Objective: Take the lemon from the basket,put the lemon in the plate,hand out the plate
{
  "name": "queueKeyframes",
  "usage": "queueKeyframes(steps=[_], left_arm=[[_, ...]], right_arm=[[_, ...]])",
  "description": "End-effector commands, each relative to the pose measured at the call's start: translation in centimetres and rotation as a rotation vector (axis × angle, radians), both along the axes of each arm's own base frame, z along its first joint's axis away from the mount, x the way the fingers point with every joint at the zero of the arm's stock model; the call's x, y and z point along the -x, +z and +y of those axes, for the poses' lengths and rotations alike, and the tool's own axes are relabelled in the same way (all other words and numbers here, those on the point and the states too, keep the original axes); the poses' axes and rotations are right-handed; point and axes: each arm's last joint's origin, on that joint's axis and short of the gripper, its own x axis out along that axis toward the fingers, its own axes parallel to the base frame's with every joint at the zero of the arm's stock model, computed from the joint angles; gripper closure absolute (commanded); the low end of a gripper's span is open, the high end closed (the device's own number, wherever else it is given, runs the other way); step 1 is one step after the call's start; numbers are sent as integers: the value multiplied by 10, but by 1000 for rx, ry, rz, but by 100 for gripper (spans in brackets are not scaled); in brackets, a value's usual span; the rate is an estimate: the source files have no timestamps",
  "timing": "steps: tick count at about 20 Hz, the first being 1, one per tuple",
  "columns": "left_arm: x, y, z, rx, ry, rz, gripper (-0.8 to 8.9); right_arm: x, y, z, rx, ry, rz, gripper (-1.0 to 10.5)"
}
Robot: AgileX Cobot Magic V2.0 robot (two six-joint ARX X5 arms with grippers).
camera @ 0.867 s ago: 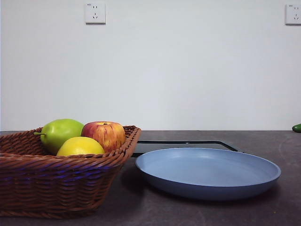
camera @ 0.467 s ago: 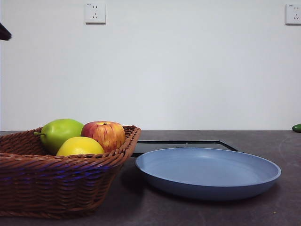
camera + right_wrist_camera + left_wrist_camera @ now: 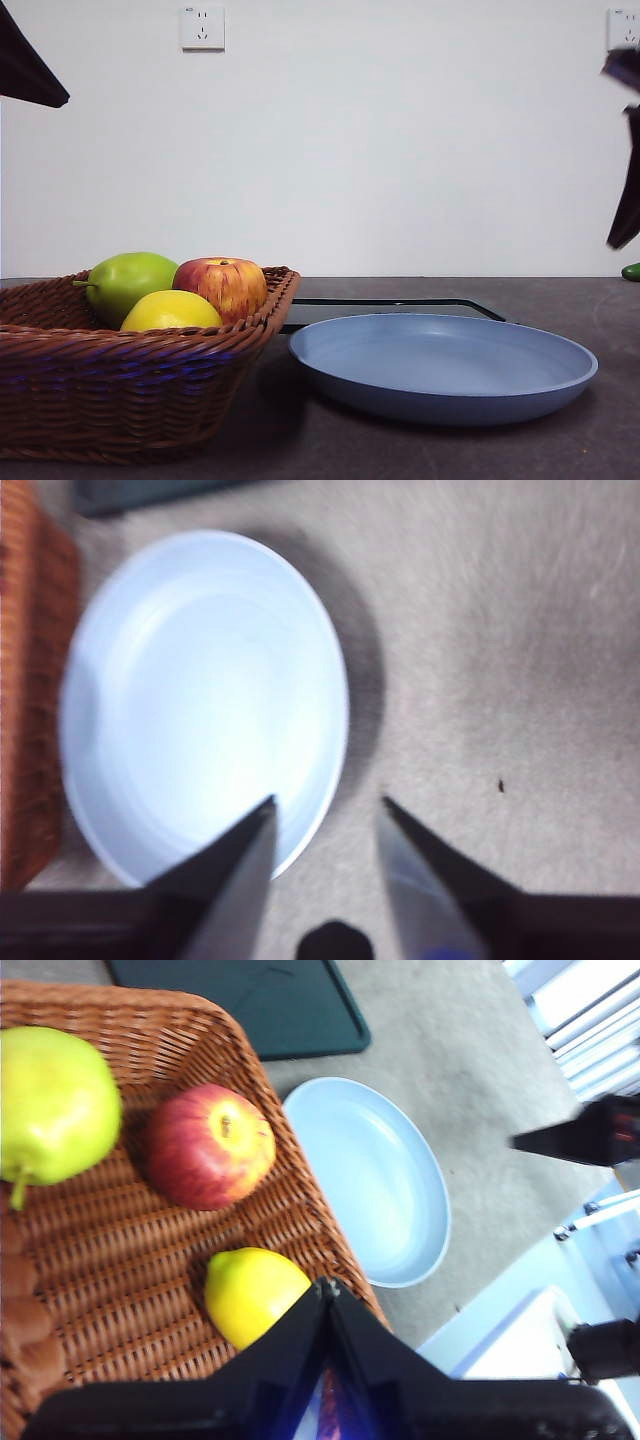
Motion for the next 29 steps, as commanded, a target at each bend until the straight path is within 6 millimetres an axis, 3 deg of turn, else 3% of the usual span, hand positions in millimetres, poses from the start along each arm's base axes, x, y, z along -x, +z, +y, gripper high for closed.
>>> queueKeyframes(steps=[1, 4, 10, 12, 14, 19, 24, 29], left_arm=[[-1, 4, -3, -1, -29, -23, 792], [-1, 4, -4, 2, -32, -18, 667], [0, 4, -5, 4, -34, -15, 644], [0, 4, -5, 13, -20, 2, 551], [0, 4, -5, 13, -21, 6, 529], [1, 3, -4, 10, -21, 21, 529], [8, -2, -10, -7, -63, 91, 508], [16, -3, -26, 1, -112, 170, 472]], right_arm=[[-13, -6, 2, 4, 15, -3, 710], [-28, -21, 10, 5, 41, 3, 710], [-48, -53, 30, 14, 100, 58, 715], [-51, -60, 33, 17, 109, 73, 715], [-52, -64, 33, 45, 97, 82, 737], [-52, -64, 32, 60, 88, 80, 944], [-48, -56, 31, 50, 71, 76, 943], [-34, -27, 28, 35, 70, -16, 943]])
